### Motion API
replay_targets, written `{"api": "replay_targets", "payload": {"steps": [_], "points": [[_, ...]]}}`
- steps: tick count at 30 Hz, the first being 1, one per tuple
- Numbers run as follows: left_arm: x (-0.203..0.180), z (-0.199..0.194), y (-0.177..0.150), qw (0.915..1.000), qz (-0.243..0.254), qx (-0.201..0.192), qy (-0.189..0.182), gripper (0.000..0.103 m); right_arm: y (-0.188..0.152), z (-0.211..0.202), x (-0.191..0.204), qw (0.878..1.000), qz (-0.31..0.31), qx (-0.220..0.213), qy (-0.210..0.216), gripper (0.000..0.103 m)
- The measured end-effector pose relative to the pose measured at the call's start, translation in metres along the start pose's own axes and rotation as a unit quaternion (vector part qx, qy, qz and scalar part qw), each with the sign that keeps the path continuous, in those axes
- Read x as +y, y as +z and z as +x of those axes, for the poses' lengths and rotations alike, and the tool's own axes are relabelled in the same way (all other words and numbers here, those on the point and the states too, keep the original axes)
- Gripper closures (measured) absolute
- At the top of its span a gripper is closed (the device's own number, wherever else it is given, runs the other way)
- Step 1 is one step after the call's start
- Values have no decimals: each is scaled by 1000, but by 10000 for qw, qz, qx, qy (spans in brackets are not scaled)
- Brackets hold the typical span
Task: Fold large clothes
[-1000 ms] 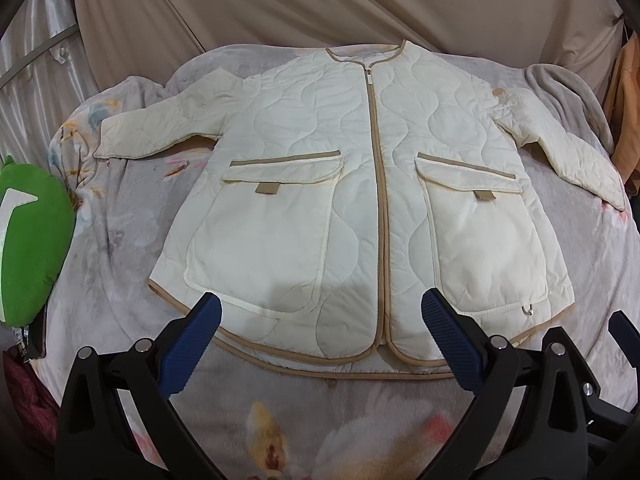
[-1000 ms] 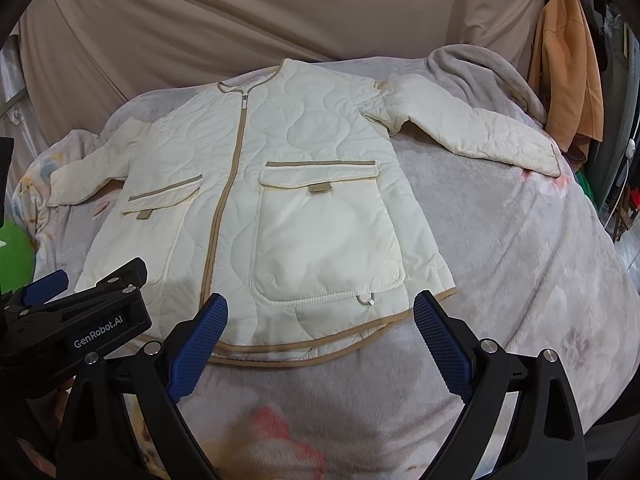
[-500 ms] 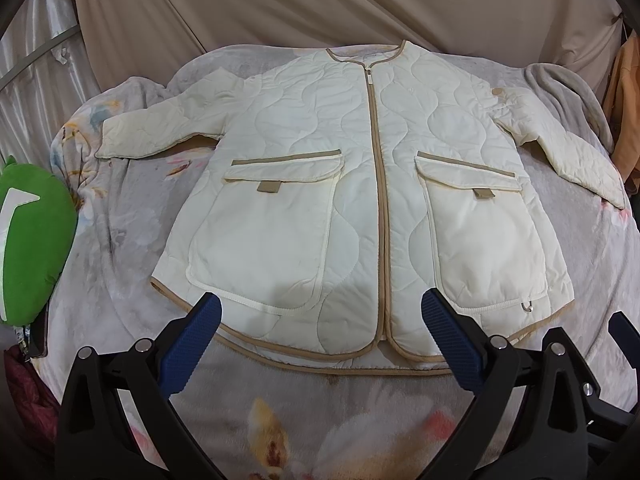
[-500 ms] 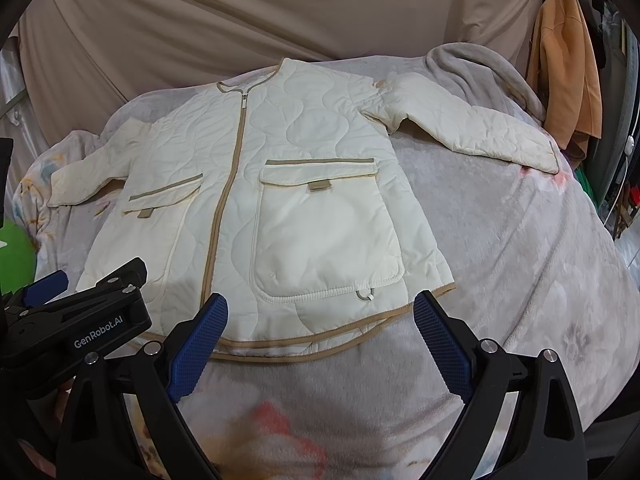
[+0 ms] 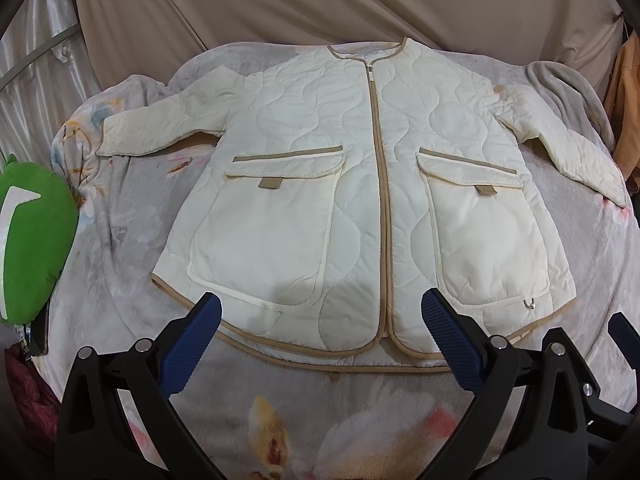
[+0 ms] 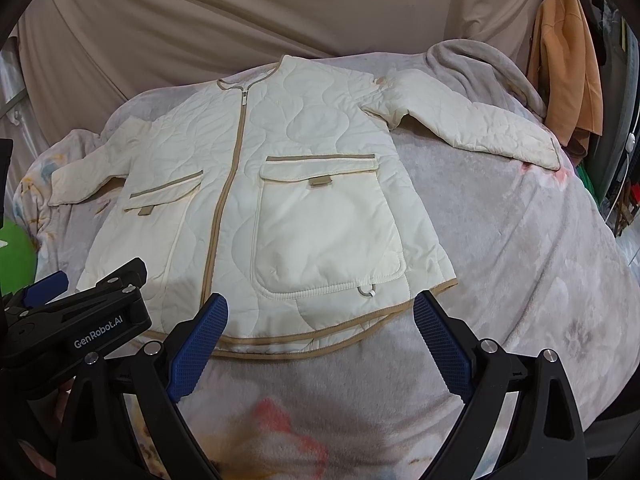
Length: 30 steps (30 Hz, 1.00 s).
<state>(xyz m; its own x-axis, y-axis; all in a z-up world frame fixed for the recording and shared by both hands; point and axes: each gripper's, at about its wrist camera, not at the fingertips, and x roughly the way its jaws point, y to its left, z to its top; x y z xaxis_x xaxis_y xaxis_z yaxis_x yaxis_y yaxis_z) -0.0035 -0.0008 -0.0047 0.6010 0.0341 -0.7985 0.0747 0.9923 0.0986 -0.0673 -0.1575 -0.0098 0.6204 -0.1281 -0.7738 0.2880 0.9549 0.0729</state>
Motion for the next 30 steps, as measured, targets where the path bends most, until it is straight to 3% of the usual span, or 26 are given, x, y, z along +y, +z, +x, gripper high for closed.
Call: {"api": "replay_targets", "payload": {"steps": [24,27,30], "points": [[-1,27,6,9996,13,267,36,5,8,25,-3,9997,-38,227,126,11],[11,36,17,9992,-241,317,37,5,19,33,-24,9996,128,159,168,11],[29,43,30,9981,-547,258,118,5,38,48,-69,9980,568,153,244,11]]}}
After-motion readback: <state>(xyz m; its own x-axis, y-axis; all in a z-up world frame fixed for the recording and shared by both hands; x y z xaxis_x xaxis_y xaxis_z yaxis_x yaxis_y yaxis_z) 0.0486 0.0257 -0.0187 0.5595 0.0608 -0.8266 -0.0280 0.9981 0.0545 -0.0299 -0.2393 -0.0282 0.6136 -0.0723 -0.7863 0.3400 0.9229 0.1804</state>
